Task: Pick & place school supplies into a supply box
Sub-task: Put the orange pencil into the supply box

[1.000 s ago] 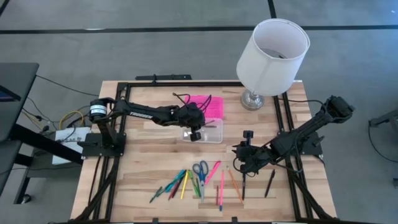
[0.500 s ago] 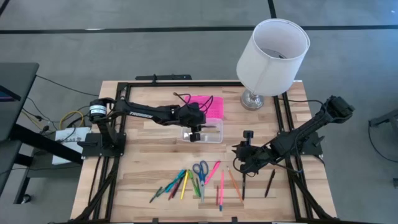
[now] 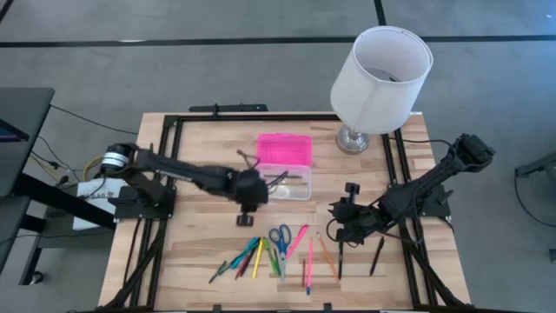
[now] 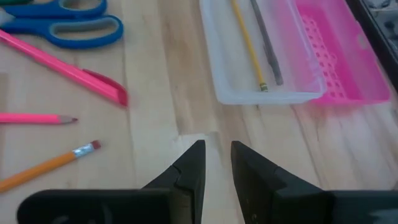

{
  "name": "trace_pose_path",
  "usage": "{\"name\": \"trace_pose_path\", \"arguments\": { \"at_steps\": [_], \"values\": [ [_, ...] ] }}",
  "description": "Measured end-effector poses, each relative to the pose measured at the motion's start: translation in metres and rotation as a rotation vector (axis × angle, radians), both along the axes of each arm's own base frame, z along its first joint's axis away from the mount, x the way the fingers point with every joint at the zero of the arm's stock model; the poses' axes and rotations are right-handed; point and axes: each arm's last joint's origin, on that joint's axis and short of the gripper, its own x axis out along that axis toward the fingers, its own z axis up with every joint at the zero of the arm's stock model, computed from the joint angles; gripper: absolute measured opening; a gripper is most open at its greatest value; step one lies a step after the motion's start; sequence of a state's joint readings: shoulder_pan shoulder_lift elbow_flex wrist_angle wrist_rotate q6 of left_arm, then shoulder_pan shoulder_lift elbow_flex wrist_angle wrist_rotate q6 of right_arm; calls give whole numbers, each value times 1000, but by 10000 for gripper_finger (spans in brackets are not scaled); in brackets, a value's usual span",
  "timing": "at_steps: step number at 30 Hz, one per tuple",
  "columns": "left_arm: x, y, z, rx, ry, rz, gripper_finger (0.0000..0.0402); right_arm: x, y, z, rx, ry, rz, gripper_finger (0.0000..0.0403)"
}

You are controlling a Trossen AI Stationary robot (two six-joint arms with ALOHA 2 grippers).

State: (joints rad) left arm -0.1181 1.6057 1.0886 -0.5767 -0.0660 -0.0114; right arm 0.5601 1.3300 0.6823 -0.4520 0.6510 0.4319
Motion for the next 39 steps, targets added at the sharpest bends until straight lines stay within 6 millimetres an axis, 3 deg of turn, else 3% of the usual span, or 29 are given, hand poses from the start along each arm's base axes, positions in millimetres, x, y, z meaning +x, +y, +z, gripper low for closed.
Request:
{"name": "trace_pose_path", "arguments": {
  "at_steps": [8, 16, 27, 33, 39],
  "values": [
    [-48, -49, -25, 12, -32, 72, 71, -1, 14, 3, 47, -66, 49, 70],
    [-70, -81, -39, -81, -70, 150, 71, 3, 19, 1, 39, -83, 83, 70],
    [-68, -105, -30, -199, -246, 211, 71, 22, 20, -28, 36, 6, 103, 70],
    [-67, -117, -28, -217, -323, 203, 71, 26, 13, -27, 57, -6, 76, 70],
    [-64, -133, -43, -216, -337, 185, 71, 27, 19, -26, 87, -25, 101, 70]
  ]
}}
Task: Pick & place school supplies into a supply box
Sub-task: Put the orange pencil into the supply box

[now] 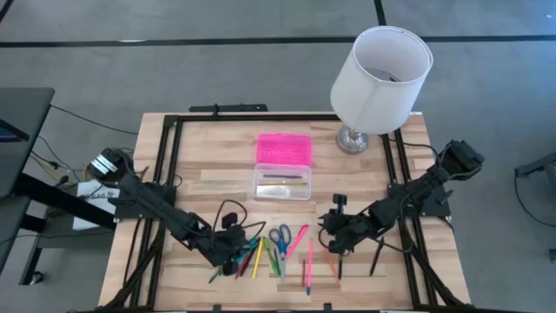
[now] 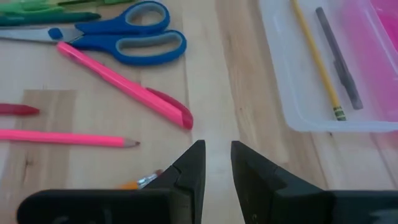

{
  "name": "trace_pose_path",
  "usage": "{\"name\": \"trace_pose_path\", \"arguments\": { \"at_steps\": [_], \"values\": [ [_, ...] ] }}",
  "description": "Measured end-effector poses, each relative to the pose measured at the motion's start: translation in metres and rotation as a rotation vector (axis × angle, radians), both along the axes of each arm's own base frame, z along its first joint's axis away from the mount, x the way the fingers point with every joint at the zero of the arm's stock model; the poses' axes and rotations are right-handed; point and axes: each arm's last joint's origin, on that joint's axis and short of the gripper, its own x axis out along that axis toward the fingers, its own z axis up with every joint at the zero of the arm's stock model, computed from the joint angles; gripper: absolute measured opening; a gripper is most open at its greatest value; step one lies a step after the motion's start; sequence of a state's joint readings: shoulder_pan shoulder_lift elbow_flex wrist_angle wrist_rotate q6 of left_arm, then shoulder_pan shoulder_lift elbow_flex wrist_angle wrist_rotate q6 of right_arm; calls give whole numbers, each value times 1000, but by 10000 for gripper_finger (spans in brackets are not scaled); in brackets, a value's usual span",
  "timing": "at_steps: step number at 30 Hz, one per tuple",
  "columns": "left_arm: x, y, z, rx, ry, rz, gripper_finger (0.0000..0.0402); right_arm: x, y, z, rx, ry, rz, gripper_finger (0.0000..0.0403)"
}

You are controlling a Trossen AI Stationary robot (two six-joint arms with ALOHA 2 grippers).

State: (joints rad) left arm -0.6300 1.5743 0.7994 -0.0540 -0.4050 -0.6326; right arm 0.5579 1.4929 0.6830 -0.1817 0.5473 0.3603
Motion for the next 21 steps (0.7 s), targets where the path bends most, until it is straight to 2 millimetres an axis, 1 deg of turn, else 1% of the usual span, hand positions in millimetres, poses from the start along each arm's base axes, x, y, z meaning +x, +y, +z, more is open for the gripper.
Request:
{"name": "trace_pose_path", "arguments": {
  "at_steps": [4, 8, 11, 14, 16, 21],
  "values": [
    [2, -7, -13, 24, 21, -29, 71, -1, 4, 1, 8, -10, 12, 70],
    [1, -8, -14, 53, 25, -46, 71, -1, 5, 1, 16, -19, 14, 70],
    [1, -7, -14, 98, 15, -58, 71, 1, 7, 3, 87, -50, -16, 70],
    [-2, -6, -15, 209, 9, -61, 71, 2, 10, 3, 220, -55, -58, 70],
    [-4, -3, -16, 309, 6, -31, 71, 1, 12, 4, 302, -51, -107, 70],
    [-13, 5, -20, 529, 34, 50, 71, -5, 25, 9, 411, -34, -217, 70]
  ]
}}
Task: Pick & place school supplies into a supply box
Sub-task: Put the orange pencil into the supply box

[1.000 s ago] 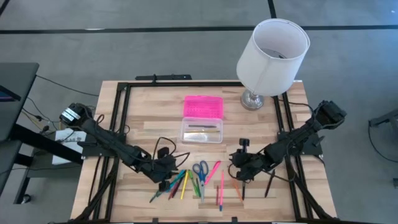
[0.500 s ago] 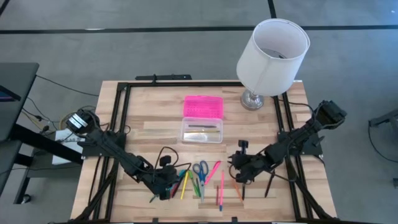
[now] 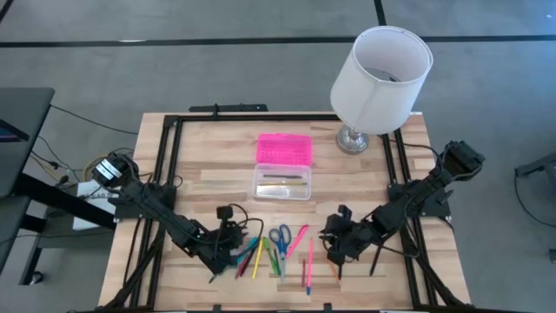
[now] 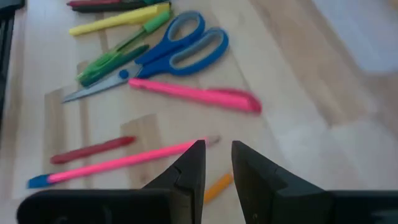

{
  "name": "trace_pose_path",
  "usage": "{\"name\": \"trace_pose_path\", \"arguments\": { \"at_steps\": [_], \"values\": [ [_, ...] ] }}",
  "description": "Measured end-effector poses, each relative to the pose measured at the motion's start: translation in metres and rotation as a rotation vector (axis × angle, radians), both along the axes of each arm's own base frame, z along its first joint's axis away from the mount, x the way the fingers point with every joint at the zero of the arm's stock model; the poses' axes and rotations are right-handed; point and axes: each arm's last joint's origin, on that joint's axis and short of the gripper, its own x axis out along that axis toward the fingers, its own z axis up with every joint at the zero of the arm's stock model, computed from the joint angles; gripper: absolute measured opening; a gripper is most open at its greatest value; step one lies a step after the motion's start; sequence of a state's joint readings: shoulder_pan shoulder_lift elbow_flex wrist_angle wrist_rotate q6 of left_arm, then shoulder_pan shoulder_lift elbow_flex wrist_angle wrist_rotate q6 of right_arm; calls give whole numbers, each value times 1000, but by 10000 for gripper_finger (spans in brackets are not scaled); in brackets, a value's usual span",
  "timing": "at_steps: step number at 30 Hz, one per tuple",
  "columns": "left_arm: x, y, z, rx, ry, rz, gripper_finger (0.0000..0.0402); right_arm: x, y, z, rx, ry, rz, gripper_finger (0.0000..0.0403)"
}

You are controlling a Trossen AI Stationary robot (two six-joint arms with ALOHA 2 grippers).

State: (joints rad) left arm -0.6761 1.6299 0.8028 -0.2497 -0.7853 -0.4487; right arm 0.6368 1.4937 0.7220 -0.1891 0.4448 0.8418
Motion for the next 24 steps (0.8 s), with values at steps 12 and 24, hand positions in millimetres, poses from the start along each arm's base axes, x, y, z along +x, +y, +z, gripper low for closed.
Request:
{"name": "trace_pose_path", "arguments": {
  "at_steps": [12, 24],
  "values": [
    [-8, 10, -3, 143, 31, 73, 71, -11, 21, -12, -50, 69, 113, 70],
    [-8, 11, -3, 132, 21, 93, 71, -8, 44, -37, -68, 212, 267, 70]
  ]
}}
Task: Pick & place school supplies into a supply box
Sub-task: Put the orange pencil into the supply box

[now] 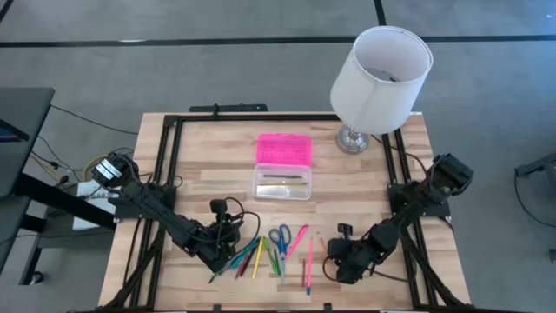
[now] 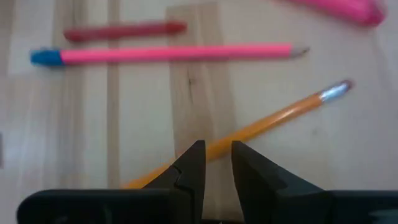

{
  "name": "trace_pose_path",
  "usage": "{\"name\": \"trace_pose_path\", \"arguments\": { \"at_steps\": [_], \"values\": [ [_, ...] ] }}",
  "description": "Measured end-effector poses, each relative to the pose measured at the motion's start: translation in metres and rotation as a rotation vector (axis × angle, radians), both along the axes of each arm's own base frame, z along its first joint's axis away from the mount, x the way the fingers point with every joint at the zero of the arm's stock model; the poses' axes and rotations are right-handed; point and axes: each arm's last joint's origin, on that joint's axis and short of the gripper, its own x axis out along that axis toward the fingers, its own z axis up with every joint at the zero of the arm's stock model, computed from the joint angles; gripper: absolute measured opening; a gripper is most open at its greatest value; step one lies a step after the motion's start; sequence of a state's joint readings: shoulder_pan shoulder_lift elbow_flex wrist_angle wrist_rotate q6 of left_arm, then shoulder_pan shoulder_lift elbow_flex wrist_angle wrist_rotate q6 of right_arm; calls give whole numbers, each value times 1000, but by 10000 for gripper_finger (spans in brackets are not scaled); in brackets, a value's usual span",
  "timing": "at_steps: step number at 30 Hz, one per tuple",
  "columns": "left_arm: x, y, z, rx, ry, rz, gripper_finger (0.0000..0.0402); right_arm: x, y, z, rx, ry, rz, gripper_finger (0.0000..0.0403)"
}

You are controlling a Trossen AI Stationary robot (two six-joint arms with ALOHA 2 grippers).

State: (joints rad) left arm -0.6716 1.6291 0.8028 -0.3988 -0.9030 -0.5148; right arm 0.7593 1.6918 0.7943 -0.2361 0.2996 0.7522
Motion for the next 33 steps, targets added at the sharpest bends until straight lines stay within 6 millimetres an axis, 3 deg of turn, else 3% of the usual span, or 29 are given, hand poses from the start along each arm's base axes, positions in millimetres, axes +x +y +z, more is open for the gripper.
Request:
{"name": "trace_pose_path", "arguments": {
  "at_steps": [9, 20, 26, 33],
  "values": [
    [0, 0, 0, -19, -8, 13, 71, -1, 0, -2, -37, 86, -1, 70],
    [-1, 0, 0, -19, -5, 16, 71, 6, 13, 0, 116, 54, 54, 70],
    [-1, 0, 0, -18, -6, 17, 71, 17, 20, -7, 1, 92, 178, 70],
    [-1, 0, 0, -18, -7, 17, 71, 29, 19, 7, -225, 92, 332, 70]
  ]
}}
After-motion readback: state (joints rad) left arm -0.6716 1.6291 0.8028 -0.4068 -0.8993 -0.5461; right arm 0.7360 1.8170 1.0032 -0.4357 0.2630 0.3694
